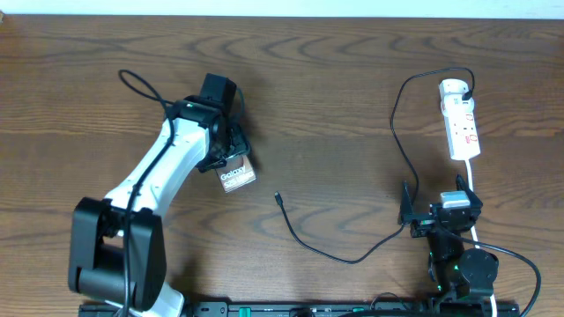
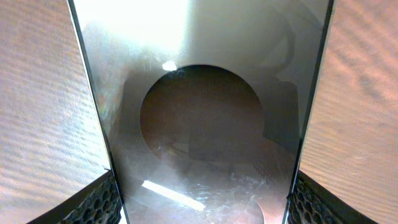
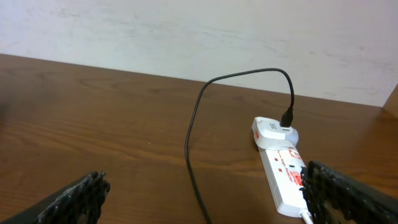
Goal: Plug charger to phone and switch on socket
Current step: 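Lift the phone with the left gripper and tilt it toward the cable plug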
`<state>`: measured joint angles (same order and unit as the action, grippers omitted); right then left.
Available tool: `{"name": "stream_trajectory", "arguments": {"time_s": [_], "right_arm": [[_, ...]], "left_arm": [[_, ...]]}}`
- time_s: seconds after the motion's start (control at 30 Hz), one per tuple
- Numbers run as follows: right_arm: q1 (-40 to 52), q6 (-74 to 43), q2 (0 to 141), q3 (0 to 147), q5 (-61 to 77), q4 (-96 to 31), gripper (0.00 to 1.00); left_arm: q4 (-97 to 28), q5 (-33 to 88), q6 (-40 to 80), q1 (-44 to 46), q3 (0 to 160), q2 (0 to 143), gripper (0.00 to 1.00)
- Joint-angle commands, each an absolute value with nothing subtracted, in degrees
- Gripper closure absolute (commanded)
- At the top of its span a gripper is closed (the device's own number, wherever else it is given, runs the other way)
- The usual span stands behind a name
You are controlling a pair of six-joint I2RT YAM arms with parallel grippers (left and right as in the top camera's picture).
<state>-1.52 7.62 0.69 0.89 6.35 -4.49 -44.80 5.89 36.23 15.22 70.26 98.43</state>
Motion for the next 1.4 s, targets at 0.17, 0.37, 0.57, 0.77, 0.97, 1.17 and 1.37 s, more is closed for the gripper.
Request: {"name": "stream_trajectory", "arguments": {"time_s": [0.17,0.37,0.57,0.77,0.97,1.17,1.37], "right_arm": [[-1.08,7.77,0.38,0.62,5.96,-4.47,0.01],[-1.08,7.88,0.38,0.62,5.89,-4.45,0.01],[-1.08,9.93,0.4,0.62,4.62,-4.58,0.01],[-1.08,9.96,0.4,0.62,4.56,-4.47,0.01],[-1.08,6.02,0.4,0.62,12.53,-3.64,0.01],[-1.08,1.98,0.45,0.64,12.36,-3.66,0.01],[-1.08,-2.22,1.06,0.64,11.86,-3.86,0.01]], "left_arm": [[-45.01,17.74,50.81,15.2,72.25,95.79,0.93],[-47.48,19.03,53.47,15.2,72.25,95.79,0.93],[-48.18,19.03,55.05,15.18,72.25,95.79,0.92],[-47.75,18.83,55.05,15.18,72.25,95.83,0.93],[-46.52,18.9,58.28,15.18,72.25,95.83,0.93],[-43.99,24.45,65.58,15.18,72.25,95.83,0.93],[-41.17,36.77,68.75,14.52,72.25,95.83,0.93]]}}
